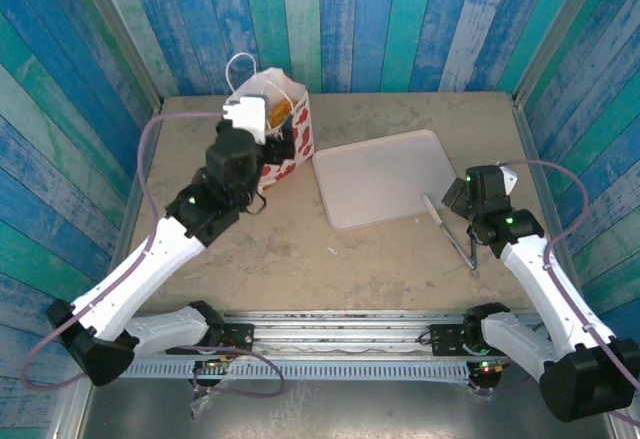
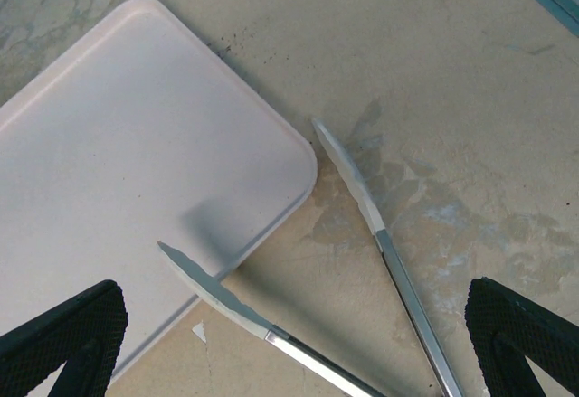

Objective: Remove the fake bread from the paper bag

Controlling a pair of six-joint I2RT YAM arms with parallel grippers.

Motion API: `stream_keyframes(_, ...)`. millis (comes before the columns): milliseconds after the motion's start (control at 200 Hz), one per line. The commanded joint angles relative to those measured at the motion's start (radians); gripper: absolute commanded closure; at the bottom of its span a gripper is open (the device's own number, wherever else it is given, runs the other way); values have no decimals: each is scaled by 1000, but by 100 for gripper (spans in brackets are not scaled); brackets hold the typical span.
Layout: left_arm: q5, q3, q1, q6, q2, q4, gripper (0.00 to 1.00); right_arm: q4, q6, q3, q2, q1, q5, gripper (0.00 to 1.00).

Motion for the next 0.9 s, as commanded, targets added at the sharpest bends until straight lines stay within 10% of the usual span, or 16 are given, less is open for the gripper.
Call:
stream_keyframes(0,109,70,137,5,84,-96,6,-20,4,5,7,-8,22,0)
stream_keyframes(441,535,443,562,93,444,-272,2,-104,39,75,90,-8,69,0)
stream_keyframes(897,797,635,620,214,664,-436,8,-73,-101,45,-35,-9,44,0)
